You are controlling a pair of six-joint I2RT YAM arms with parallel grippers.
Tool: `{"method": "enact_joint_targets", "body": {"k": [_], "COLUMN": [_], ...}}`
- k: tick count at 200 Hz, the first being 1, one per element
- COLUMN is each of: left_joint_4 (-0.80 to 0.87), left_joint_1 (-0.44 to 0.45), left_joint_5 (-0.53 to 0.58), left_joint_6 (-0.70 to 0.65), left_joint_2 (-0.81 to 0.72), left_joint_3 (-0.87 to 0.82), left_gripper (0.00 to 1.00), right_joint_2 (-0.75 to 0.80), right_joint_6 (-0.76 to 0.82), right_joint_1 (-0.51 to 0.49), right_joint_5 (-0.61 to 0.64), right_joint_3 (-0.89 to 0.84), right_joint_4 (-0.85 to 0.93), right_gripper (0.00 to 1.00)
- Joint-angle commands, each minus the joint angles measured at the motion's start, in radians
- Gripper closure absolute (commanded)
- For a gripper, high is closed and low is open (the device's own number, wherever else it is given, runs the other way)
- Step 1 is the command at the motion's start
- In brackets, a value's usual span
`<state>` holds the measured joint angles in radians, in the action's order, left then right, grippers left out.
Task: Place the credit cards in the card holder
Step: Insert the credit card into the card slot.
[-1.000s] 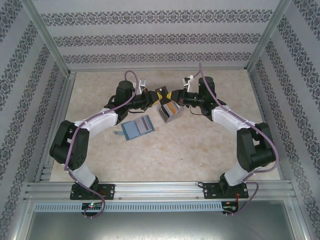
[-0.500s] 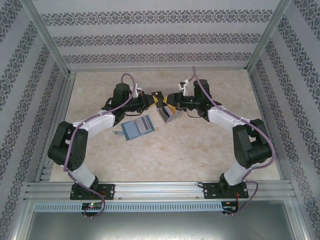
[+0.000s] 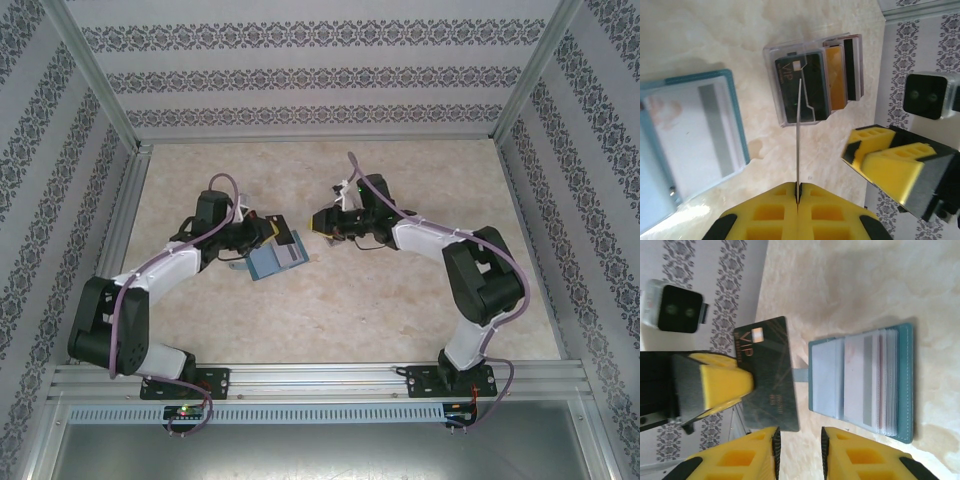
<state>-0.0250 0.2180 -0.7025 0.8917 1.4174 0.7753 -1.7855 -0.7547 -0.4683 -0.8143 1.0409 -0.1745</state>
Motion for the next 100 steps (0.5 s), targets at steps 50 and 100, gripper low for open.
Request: {"method": "enact_joint_targets", "body": {"k": [50,100], "left_joint_4": [0.132,-0.008], "left_joint_1": [-0.025,-0.051], "left_joint_5": [0.032,-0.001], "left_joint_6": [-0.134,-0.141], "left_joint_2": [-0.06,0.024], "left_joint_3": [-0.087,-0.149], "left_gripper": [1.0,1.0], "right_joint_2": [-0.14,-0.184], "right_joint_6": [0.025,0.043], "right_joint_1": [-0.082,-0.088], "right_joint_5": [0.048,0.067], "right_joint_3": [0.072,0.112], "right_joint_4": [0.0,0.05], "right_gripper": [0.7,0.71]}}
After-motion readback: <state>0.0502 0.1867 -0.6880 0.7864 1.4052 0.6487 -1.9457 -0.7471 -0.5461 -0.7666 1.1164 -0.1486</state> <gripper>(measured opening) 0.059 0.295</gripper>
